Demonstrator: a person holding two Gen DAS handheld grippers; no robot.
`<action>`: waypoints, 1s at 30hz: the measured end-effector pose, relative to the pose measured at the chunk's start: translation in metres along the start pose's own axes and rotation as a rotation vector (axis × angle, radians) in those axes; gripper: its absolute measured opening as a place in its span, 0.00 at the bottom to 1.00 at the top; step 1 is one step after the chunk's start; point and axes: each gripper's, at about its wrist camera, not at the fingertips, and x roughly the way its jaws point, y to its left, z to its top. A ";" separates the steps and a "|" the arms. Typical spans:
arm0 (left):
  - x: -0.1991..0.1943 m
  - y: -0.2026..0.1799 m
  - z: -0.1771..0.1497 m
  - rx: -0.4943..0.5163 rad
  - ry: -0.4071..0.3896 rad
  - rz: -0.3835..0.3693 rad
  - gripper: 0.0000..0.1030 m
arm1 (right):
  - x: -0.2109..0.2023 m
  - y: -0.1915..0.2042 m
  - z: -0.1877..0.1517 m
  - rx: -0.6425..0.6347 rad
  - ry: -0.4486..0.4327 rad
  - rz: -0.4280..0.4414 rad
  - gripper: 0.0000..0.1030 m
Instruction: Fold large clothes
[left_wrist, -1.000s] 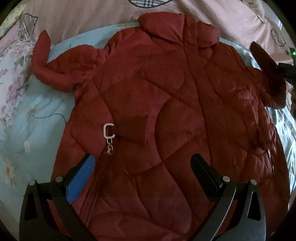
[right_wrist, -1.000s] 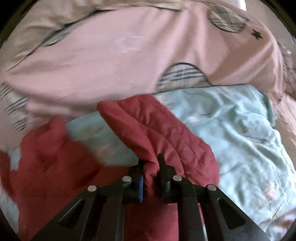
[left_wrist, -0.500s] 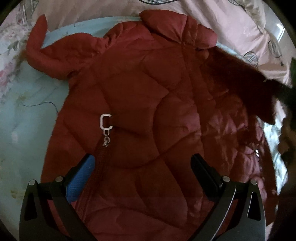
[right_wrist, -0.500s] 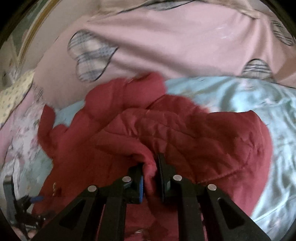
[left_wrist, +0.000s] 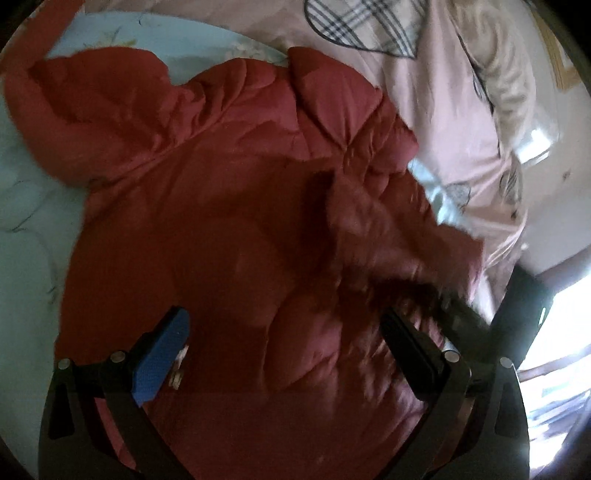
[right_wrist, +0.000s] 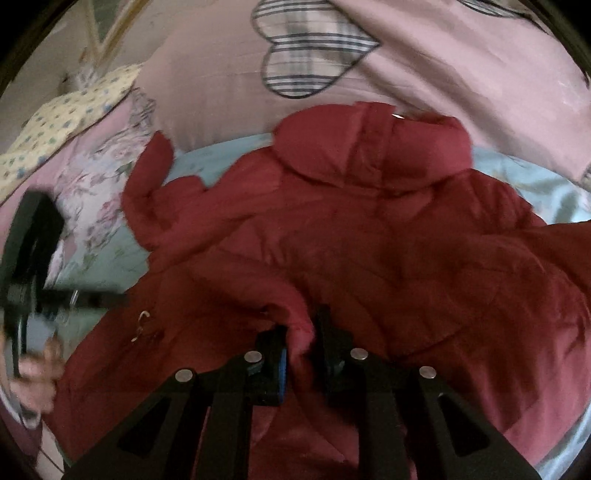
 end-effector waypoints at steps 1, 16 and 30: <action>0.006 0.001 0.009 -0.013 0.012 -0.020 1.00 | 0.002 0.004 -0.001 -0.017 -0.002 0.010 0.17; 0.062 -0.010 0.059 0.028 0.106 -0.137 0.15 | 0.016 0.016 -0.003 -0.052 0.005 0.019 0.22; 0.007 0.021 0.071 0.141 -0.092 0.134 0.09 | -0.046 -0.045 -0.008 0.117 -0.111 -0.113 0.50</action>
